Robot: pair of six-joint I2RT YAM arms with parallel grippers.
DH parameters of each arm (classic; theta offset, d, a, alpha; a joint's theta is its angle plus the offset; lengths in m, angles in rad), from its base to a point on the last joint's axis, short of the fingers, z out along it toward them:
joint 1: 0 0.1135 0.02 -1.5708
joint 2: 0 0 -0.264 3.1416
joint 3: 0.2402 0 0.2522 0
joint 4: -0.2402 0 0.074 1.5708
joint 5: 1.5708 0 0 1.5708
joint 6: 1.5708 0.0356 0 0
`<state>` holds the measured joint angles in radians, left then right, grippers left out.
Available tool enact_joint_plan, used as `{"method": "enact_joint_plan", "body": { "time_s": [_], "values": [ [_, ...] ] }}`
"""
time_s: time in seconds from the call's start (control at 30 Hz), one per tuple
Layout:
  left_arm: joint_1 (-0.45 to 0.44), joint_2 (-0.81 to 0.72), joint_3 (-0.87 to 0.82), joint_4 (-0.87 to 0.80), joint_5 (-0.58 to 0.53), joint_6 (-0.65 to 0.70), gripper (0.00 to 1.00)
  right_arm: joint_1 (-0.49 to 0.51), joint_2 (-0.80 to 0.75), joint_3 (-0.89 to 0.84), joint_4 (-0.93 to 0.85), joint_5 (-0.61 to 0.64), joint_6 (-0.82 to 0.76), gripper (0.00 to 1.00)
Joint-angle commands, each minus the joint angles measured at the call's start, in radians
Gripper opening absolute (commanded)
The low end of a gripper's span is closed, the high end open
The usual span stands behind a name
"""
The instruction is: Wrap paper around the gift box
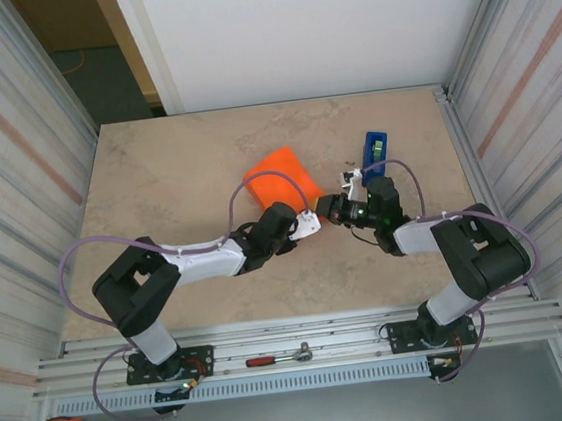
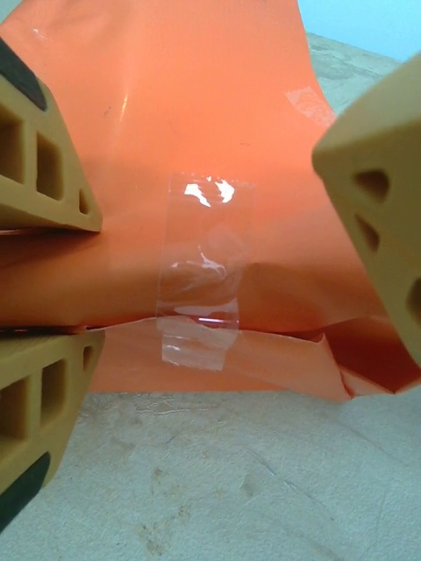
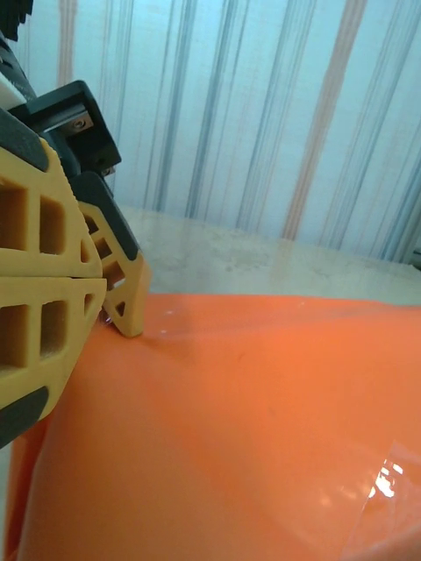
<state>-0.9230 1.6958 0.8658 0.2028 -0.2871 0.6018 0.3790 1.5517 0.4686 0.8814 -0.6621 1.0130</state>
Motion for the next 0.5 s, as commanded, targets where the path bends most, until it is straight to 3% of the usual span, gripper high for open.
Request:
{"method": "enact_joint_plan", "body": {
  "time_s": [0.0, 0.47],
  "values": [
    [0.014, 0.000, -0.047, -0.083, 0.102, -0.048, 0.30, -0.005, 0.021, 0.030, -0.008, -0.044, -0.002, 0.00],
    [0.031, -0.066, -0.067, -0.051, 0.118, -0.073, 0.38, 0.024, 0.063, 0.059, -0.015, -0.048, 0.000, 0.00]
  ]
}}
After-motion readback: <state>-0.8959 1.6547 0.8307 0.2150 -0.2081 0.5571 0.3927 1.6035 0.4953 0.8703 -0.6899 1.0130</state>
